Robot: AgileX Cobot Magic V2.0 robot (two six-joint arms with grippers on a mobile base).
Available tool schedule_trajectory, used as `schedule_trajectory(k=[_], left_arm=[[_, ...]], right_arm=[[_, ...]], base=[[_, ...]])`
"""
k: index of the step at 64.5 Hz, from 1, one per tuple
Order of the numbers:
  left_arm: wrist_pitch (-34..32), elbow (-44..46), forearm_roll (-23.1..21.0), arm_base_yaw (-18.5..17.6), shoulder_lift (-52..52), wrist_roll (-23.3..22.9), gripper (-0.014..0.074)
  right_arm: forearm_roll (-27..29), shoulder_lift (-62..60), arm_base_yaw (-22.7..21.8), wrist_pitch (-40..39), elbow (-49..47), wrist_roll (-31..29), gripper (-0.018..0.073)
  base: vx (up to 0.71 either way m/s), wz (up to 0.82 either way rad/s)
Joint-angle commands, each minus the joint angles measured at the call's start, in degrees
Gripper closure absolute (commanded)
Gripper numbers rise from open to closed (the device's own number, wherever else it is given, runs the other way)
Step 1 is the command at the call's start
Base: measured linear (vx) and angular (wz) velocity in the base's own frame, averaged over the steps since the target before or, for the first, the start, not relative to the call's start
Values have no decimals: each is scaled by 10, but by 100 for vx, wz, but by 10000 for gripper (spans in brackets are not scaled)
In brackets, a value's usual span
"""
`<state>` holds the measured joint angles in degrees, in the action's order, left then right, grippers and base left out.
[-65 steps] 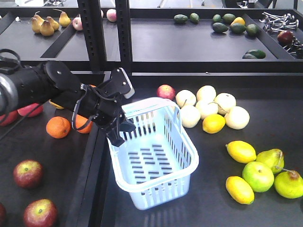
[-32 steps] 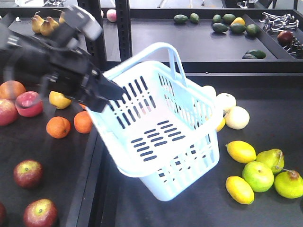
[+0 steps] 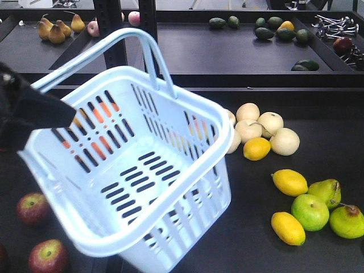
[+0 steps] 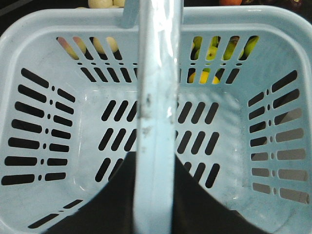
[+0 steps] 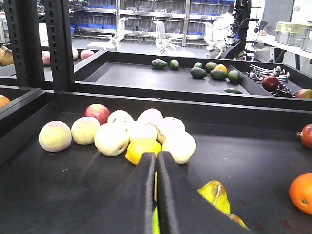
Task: Pick three apples into basket with both arms
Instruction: 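Lift the light-blue basket off the table with the left gripper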
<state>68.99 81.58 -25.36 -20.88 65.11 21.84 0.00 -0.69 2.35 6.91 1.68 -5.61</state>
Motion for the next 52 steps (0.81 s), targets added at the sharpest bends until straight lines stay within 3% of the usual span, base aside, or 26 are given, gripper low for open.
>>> schedule_trajectory(k=[1,18,52], left_arm=[[-20,16,-18,-1,-30,-14,605],[26,16,-19,-1,-63,-14,604],[25,17,-28,-1,-61,-14,604]], right_arm=[[0,-8,0,-44,7,-3,563],[0,-8,0,-44,7,-3,563],[0,-8,0,-44,7,-3,563]], base=[[0,0],[0,0],[0,0]])
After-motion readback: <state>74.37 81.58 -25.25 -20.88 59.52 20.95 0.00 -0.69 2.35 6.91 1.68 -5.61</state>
